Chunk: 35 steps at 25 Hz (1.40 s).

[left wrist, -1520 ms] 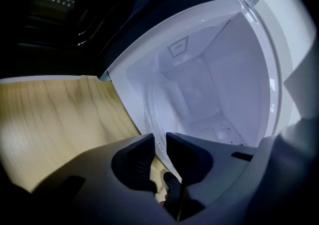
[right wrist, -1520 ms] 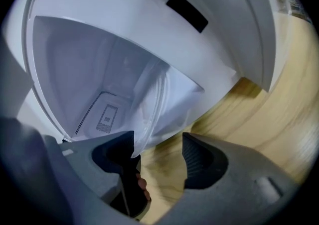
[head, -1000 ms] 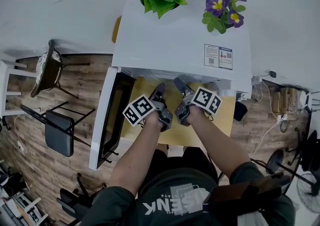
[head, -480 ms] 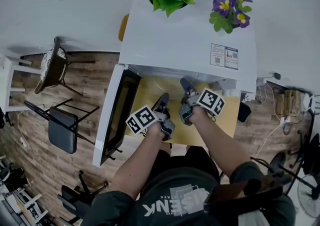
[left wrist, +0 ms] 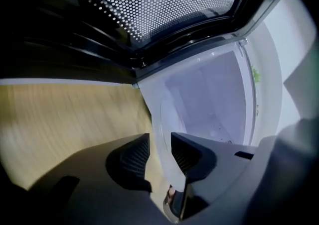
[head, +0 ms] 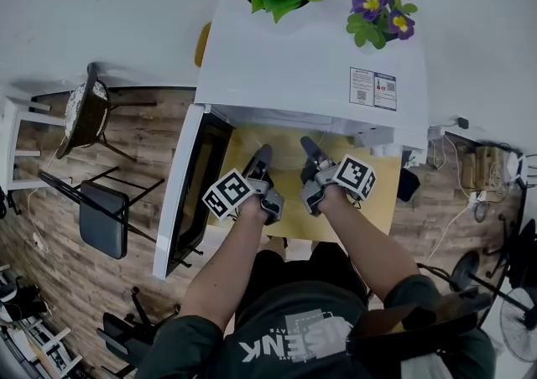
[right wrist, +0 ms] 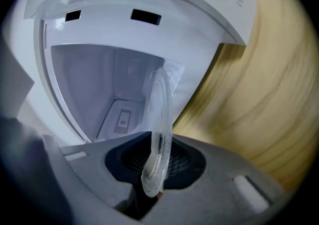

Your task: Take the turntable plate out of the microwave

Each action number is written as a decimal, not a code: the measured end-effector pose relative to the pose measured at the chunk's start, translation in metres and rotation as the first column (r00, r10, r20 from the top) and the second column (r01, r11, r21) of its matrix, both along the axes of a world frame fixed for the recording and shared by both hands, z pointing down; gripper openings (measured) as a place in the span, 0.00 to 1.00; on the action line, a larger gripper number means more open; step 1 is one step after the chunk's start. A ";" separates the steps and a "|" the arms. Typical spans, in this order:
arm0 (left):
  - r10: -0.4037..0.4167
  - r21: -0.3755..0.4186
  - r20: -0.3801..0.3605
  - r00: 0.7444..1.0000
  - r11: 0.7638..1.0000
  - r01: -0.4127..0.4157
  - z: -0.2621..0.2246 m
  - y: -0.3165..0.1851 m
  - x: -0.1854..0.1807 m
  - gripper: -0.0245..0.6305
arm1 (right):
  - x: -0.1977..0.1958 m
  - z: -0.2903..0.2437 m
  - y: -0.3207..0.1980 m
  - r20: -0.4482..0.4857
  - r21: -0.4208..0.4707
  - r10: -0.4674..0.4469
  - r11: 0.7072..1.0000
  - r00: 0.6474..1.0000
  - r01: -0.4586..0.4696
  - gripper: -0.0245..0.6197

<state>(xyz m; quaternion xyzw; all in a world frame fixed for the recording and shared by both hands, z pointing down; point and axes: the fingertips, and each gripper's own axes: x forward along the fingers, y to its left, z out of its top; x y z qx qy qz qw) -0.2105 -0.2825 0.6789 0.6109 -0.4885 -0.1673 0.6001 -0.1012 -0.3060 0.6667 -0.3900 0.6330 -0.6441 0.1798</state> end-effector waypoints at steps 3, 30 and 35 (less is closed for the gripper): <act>-0.009 0.017 -0.014 1.000 1.000 0.009 -0.001 -0.005 -0.003 0.24 | 0.000 0.000 0.009 0.008 -0.001 -0.018 1.000 1.000 0.018 0.15; 0.094 0.129 0.049 0.994 0.987 -0.100 -0.024 0.051 -0.004 0.19 | 0.013 -0.028 0.077 -0.133 0.136 -0.100 0.984 0.986 0.118 0.13; 0.112 0.142 0.037 0.993 0.983 -0.116 -0.031 0.055 -0.005 0.19 | 0.006 -0.040 0.081 -0.119 0.160 -0.098 0.980 0.988 0.116 0.14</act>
